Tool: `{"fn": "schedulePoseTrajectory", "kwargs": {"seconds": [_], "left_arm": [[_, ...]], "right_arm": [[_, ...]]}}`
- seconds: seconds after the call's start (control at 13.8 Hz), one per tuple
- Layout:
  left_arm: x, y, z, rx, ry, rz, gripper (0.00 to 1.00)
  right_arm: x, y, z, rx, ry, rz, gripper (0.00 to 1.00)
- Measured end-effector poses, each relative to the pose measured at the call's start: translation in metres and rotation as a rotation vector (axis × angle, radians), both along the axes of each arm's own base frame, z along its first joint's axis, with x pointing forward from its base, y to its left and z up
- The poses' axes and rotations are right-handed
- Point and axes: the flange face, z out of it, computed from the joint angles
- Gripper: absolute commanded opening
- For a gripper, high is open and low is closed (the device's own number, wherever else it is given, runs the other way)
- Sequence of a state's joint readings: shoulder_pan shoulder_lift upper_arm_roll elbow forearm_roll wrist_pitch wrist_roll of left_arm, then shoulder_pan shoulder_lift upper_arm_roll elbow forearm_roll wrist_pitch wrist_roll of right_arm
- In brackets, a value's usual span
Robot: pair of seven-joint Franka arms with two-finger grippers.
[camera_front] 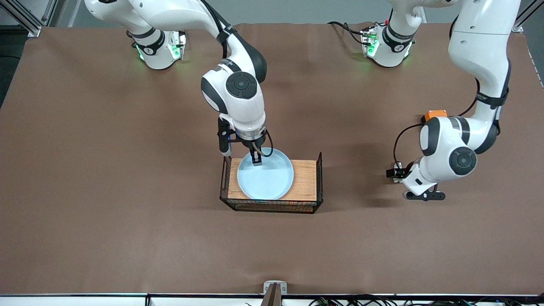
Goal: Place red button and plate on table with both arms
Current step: 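Set the button on the table while the right gripper grips the plate rim, then lift the blue plate out of the basket with the right gripper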
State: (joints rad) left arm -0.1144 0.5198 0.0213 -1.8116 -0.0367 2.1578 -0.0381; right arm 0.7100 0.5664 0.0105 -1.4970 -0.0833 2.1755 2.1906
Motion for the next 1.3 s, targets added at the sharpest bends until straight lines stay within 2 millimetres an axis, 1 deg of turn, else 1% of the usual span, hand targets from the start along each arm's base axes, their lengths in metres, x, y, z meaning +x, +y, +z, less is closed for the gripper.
{"fn": "schedulePoseTrajectory", "kwargs": {"seconds": [0.14, 0.36, 0.43, 0.51, 0.72, 0.94, 1.09, 1.16, 1.3], "left_arm": [[0.007, 0.012, 0.031, -0.006, 0.015, 0.023, 1.00], [0.006, 0.032, 0.075, -0.021, 0.022, 0.062, 1.00], [0.004, 0.036, 0.092, -0.024, 0.024, 0.070, 1.00], [0.002, 0.042, 0.111, -0.026, 0.022, 0.078, 1.00], [-0.008, 0.055, 0.173, -0.032, 0.009, 0.095, 1.00], [-0.025, 0.054, 0.227, -0.036, 0.019, 0.090, 1.00], [-0.034, 0.053, 0.256, -0.038, 0.020, 0.085, 1.00], [-0.038, 0.053, 0.268, -0.039, 0.021, 0.083, 1.00], [-0.045, 0.050, 0.283, -0.040, 0.016, 0.077, 1.00]], "right_arm": [[0.000, 0.002, 0.000, 0.000, 0.001, 0.001, 0.25], [-0.003, 0.005, 0.002, 0.000, 0.001, 0.007, 0.12], [-0.002, 0.006, 0.003, 0.002, -0.001, 0.007, 0.08], [-0.001, 0.005, 0.005, 0.004, -0.006, 0.006, 0.05], [-0.001, 0.007, 0.006, 0.004, -0.008, 0.009, 0.04], [-0.001, 0.008, 0.007, 0.003, -0.011, 0.012, 0.04], [-0.001, 0.008, 0.010, 0.006, -0.015, 0.012, 0.04], [-0.001, 0.009, 0.013, 0.003, -0.012, 0.011, 0.04], [-0.005, 0.010, 0.021, -0.012, 0.003, 0.015, 0.04]]}}
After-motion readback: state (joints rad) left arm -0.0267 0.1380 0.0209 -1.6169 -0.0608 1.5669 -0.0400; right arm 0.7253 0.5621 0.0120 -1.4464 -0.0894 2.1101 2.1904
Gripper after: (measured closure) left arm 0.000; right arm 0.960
